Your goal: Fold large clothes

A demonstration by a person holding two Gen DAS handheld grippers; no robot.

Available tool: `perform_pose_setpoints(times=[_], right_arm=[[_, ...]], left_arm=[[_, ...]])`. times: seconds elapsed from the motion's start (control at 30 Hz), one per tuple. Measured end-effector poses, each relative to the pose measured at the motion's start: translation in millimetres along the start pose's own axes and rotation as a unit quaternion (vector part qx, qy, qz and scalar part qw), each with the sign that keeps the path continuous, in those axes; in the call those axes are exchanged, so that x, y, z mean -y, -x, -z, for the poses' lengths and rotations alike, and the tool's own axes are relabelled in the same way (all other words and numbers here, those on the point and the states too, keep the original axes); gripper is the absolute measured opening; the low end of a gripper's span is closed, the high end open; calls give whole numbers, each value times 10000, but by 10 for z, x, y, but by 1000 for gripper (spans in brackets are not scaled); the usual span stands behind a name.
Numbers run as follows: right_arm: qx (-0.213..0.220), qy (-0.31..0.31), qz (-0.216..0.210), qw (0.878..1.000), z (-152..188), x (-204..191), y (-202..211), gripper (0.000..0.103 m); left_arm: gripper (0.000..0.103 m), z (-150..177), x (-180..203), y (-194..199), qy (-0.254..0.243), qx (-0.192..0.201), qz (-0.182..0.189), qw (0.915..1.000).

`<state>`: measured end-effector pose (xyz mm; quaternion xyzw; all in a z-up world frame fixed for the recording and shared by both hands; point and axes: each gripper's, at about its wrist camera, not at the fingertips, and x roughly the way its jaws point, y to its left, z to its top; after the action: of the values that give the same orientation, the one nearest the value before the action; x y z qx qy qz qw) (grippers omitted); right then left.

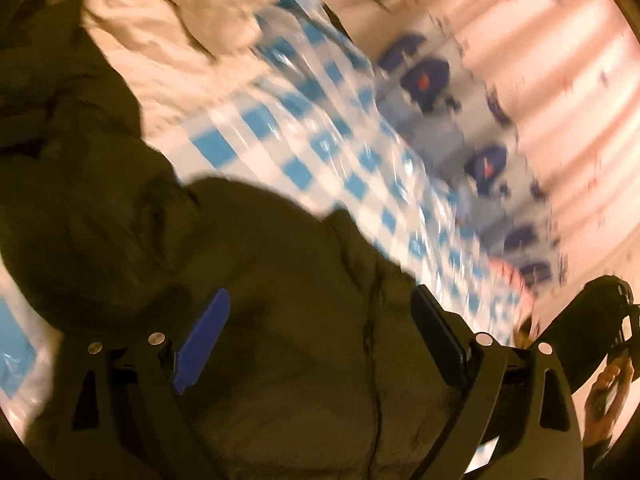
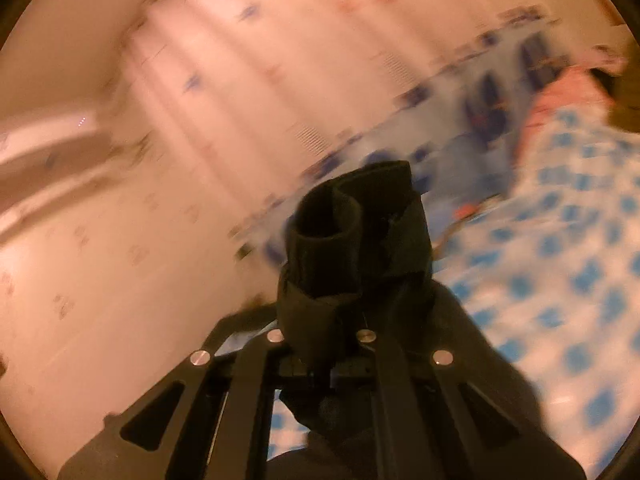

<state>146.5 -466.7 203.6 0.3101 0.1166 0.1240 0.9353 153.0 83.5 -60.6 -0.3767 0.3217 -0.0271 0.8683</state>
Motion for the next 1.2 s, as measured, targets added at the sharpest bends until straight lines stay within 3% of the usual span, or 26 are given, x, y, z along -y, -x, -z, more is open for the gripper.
perform_pose_setpoints(times=[0.17,0.23,0.3,0.4,0.43,0.47,0.5,0.53,0.57,0.6,0.67,0.73,0.8,0.83,0.93,1.0,1.03,1.1,1.2], right_arm=[[-862,158,-595,9944,952,-761,-1062,6],[-1310,209,-716,9886,1479,-900,-1428,6],[-1914,136,-768,9784,2220,-958,-1796,6],[-2622,46,-639,9629,3062,-862,-2118,9],[-2850,31,-544,9570,3307,-804,-2207,10],[-3199,-15,-442,9464,3599,-713,-2323,18],[-3711,-159,-349,9278,3908,-589,-2451,35],[-4205,-334,-237,9064,4141,-503,-2559,38],[-4496,-388,-197,8922,4298,-476,-2592,40],[-4559,-323,-256,8891,4323,-492,-2575,58],[-4880,-101,-689,8701,4313,-666,-2504,86],[-5175,231,-1060,8488,4245,-873,-2365,88],[-5262,420,-1279,8396,4147,-957,-2217,88],[-5165,433,-1367,8442,4049,-983,-2129,88],[-4286,319,-1291,8936,3562,-813,-1884,88],[-3417,9,-786,9365,3149,-488,-1665,89],[-3211,-108,-627,9449,3050,-364,-1603,89],[-2595,-125,329,9651,2786,8,-1370,89],[-2081,-37,1316,9692,2524,526,-1031,89]], left_arm=[[88,-268,-255,243,527,451,102,9975],[88,-375,-368,336,751,595,139,9953],[88,-464,-466,426,927,713,181,9930],[88,-542,-558,524,1100,808,229,9904],[89,-559,-587,555,1147,830,254,9896],[89,-575,-606,573,1191,842,269,9889],[89,-592,-619,587,1230,846,271,9884],[89,-599,-626,595,1238,842,272,9883],[89,-603,-626,592,1237,840,278,9884],[89,-607,-621,581,1232,827,273,9886],[89,-605,-626,574,1242,792,242,9888],[89,-596,-636,554,1257,707,253,9892],[89,-586,-621,523,1241,642,239,9899],[89,-574,-614,515,1221,631,220,9903],[89,-541,-553,462,1089,532,205,9924],[89,-509,-457,361,841,325,255,9956],[89,-487,-397,300,698,212,273,9970],[89,-409,-205,99,237,-99,348,9991],[89,-205,157,-265,-676,-605,515,9945]])
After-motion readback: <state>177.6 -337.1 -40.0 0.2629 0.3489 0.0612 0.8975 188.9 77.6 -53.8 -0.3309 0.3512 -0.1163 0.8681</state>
